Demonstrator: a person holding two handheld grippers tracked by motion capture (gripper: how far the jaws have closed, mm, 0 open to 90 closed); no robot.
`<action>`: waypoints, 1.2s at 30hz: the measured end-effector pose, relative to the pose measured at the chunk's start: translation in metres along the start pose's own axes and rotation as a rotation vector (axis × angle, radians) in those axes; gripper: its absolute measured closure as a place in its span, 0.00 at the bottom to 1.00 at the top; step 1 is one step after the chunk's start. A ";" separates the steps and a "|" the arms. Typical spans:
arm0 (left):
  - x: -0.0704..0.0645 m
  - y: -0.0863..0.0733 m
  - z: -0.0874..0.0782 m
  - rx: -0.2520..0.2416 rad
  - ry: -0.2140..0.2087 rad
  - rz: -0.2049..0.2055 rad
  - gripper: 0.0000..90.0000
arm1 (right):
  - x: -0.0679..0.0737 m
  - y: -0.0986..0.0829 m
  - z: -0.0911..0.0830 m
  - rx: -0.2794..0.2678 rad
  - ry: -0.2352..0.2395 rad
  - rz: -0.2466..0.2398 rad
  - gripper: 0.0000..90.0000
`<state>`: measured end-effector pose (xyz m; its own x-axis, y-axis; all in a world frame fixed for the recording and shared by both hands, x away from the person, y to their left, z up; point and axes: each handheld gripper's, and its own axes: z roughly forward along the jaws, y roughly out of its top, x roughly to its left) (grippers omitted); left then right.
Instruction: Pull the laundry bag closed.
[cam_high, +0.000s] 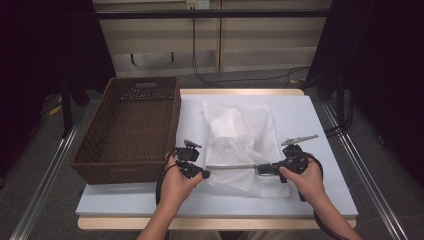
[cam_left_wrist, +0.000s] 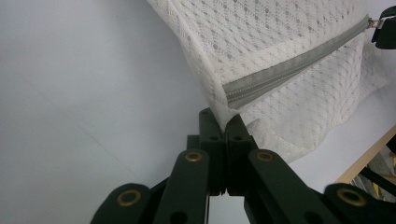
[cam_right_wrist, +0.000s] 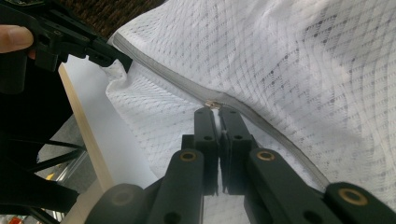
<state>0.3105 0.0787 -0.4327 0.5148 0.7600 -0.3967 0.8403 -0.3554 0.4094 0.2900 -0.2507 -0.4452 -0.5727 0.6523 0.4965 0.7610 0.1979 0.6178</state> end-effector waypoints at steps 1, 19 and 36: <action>0.000 0.000 0.000 0.002 0.002 0.000 0.99 | 0.000 0.000 0.000 0.002 0.001 0.006 0.96; 0.000 -0.001 -0.001 0.011 0.037 -0.007 0.99 | -0.008 -0.001 -0.008 -0.003 -0.024 0.021 0.96; -0.001 -0.001 0.000 0.024 0.042 -0.010 0.99 | -0.017 -0.001 -0.018 -0.028 -0.020 0.050 0.97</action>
<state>0.3098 0.0782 -0.4330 0.4991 0.7857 -0.3656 0.8494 -0.3601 0.3858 0.2932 -0.2750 -0.4438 -0.5281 0.6753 0.5149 0.7795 0.1449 0.6094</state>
